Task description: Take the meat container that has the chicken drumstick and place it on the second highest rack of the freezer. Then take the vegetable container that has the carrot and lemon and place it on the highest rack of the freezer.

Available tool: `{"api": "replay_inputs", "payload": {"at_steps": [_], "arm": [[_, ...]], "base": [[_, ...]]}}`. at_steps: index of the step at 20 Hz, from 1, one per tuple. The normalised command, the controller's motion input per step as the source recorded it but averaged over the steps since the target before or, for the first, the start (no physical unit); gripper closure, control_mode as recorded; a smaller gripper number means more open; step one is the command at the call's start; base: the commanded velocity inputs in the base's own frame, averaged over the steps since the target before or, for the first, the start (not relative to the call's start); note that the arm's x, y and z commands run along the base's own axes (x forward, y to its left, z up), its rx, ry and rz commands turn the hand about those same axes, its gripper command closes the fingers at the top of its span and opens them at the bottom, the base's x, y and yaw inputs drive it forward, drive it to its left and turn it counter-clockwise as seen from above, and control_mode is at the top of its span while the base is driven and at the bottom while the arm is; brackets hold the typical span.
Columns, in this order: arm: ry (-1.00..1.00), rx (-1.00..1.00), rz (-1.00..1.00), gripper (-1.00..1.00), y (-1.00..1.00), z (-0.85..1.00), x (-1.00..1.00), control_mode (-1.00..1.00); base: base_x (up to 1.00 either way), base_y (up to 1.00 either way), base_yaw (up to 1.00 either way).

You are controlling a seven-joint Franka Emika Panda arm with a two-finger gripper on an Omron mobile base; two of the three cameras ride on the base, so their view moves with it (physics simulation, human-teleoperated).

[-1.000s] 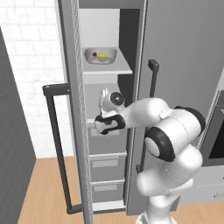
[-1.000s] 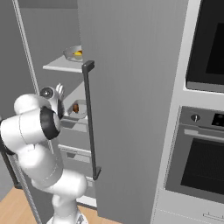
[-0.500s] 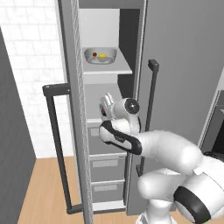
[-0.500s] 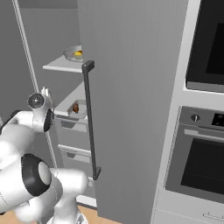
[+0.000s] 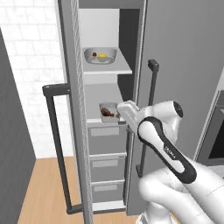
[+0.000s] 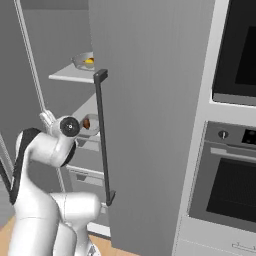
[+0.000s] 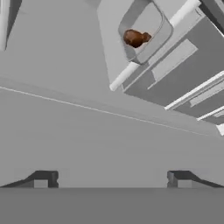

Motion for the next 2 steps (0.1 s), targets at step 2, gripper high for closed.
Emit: {"api": "replay_inputs", "payload": {"at_steps": [2], "arm": [[0.01,-0.36,0.4,-1.0,-0.16,1.0,-0.98,-1.0]], "base": [[0.0,0.0,0.0]]}}
